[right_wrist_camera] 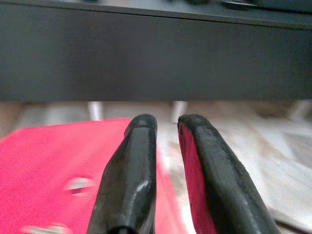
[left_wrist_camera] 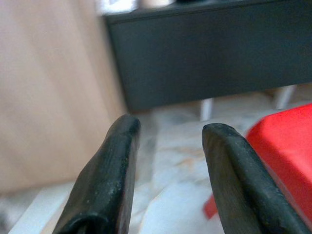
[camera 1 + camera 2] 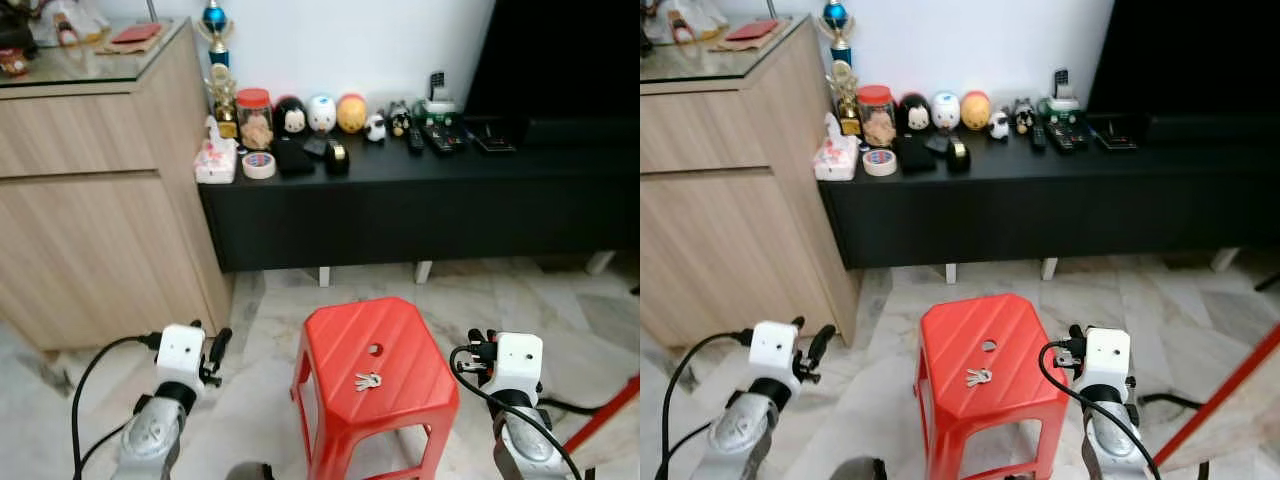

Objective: Hang keys on a hook

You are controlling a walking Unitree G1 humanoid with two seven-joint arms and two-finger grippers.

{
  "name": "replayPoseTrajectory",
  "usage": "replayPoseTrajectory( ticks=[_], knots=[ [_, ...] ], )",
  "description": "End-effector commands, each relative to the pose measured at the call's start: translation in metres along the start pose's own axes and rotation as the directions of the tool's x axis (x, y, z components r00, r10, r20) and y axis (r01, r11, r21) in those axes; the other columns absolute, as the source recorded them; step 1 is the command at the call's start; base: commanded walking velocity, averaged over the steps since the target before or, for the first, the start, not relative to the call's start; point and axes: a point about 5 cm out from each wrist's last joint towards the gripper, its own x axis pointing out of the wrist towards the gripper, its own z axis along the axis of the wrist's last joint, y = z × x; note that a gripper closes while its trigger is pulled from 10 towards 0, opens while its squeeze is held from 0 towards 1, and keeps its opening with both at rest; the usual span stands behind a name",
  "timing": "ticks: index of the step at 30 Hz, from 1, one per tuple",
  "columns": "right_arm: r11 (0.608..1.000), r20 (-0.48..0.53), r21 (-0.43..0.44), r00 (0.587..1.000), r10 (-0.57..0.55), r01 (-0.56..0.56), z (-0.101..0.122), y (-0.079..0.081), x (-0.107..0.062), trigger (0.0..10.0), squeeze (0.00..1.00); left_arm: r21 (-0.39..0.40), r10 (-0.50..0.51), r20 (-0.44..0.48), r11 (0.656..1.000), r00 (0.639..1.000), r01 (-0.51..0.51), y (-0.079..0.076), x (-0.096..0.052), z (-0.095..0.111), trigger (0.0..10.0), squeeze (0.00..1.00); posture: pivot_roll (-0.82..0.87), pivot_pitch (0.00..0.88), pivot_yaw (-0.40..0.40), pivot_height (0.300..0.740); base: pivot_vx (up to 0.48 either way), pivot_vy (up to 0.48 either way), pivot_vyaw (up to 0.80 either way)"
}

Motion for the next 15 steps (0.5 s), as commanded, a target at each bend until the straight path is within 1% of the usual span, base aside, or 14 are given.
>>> replayPoseTrajectory(
  ticks=[1,6,8,12,13,15],
  knots=[
    [1.0,0.002,-0.007,1.0,0.014,-0.014,0.0037,0.0014,0.0031,10.0,0.0,-0.004,0.019,0.005,1.0,1.0,-0.019,0.0039,-0.0007,0.0008,10.0,0.0,0.08,0.0,-0.051,0.636,0.292,0.0,0.0],
    [1.0,-0.002,-0.004,1.0,0.022,-0.022,0.004,0.0014,0.0041,10.0,0.0,-0.005,0.02,0.004,1.0,1.0,-0.02,0.003,-0.0005,0.0007,10.0,0.0,0.07,0.0,-0.052,0.636,0.289,0.0,0.0],
    [0.998,-0.027,-0.025,0.998,0.056,-0.057,0.0019,0.004,0.0057,10.0,0.0,-0.012,0.016,0.002,1.0,1.0,-0.016,0.001,-0.0006,0.0002,10.0,0.0,0.07,0.0,-0.055,0.636,0.0,0.0,0.0],
    [0.995,-0.042,-0.053,0.996,0.082,-0.084,0.0012,0.0056,0.0071,10.0,0.0,-0.015,0.016,0.0,1.0,1.0,-0.016,0.0004,-0.0013,-0.0004,10.0,0.0,0.07,0.0,-0.057,0.636,0.0,0.0,0.0],
    [0.992,-0.058,-0.075,0.994,0.095,-0.1,0.0003,0.0059,0.0089,10.0,0.0,-0.015,0.016,-0.002,1.0,1.0,-0.016,0.0003,-0.0027,-0.001,10.0,0.0,0.07,0.0,-0.059,0.636,0.0,0.0,0.51],
    [0.99,-0.073,-0.088,0.992,0.103,-0.109,-0.0011,0.0054,0.0103,10.0,0.0,-0.015,0.016,-0.004,1.0,1.0,-0.016,0.0,-0.0038,-0.0015,10.0,0.0,0.07,0.0,-0.06,0.636,0.0,0.0,0.6]
  ],
)
